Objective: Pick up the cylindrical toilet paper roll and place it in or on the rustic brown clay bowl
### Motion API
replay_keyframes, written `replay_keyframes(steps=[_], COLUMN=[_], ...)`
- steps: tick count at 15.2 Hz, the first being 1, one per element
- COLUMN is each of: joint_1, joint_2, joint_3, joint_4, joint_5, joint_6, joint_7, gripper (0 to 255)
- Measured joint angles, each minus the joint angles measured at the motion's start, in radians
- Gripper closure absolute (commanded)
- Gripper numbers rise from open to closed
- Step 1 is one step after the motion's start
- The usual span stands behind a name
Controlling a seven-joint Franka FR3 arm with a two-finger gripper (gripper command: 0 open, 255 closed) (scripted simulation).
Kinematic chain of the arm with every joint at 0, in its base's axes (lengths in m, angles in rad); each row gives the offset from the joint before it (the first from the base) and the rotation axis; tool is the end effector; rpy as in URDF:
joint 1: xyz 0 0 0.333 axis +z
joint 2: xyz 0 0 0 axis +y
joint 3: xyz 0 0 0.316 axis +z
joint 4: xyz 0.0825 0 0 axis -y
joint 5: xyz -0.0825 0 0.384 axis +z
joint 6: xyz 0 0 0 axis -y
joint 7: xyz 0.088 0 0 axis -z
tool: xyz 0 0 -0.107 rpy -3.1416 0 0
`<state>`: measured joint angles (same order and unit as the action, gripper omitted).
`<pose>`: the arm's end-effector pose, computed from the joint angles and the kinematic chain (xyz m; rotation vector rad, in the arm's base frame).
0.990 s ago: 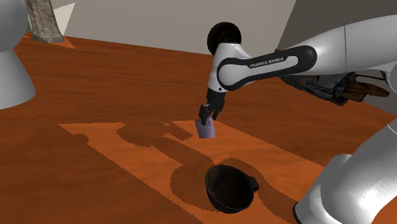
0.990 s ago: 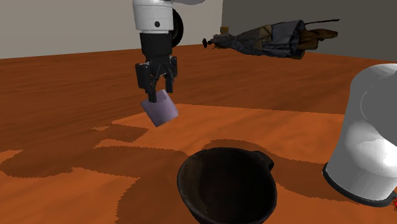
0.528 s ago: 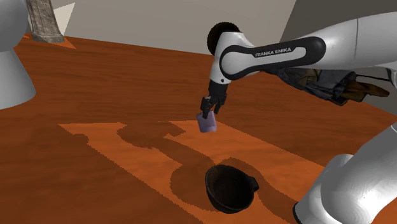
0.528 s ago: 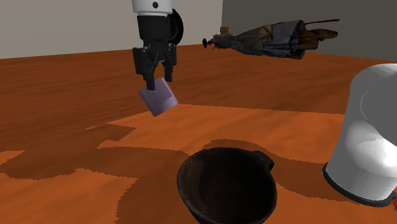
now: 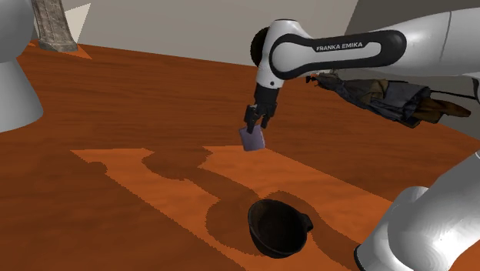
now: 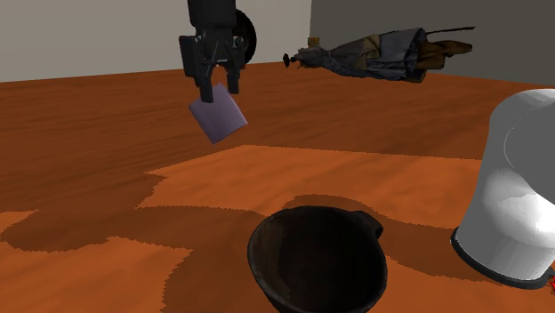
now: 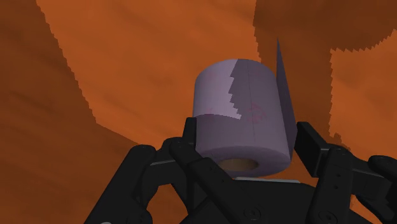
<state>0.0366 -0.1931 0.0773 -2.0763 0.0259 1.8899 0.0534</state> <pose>0.4962 0.0607 0.5127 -3.1303 -0.0799 -0.0084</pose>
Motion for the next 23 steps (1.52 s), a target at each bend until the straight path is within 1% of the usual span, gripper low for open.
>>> replay_keyframes(steps=[4,5,8,15,19,23], joint_1=[-0.001,0.002,0.017,0.064,0.1,0.142], joint_2=[-0.005,-0.023,-0.113,-0.334,-0.458,-0.563], joint_3=[-0.002,0.002,0.018,0.072,0.113,0.163], joint_4=[0.047,0.035,-0.047,-0.197,-0.261,-0.288], joint_5=[0.0,0.002,0.014,0.06,0.099,0.147], joint_6=[-0.052,-0.058,-0.065,-0.132,-0.187,-0.26], joint_7=[-0.001,0.005,0.03,0.109,0.167,0.24], gripper=[255,255,255,255,255,255])
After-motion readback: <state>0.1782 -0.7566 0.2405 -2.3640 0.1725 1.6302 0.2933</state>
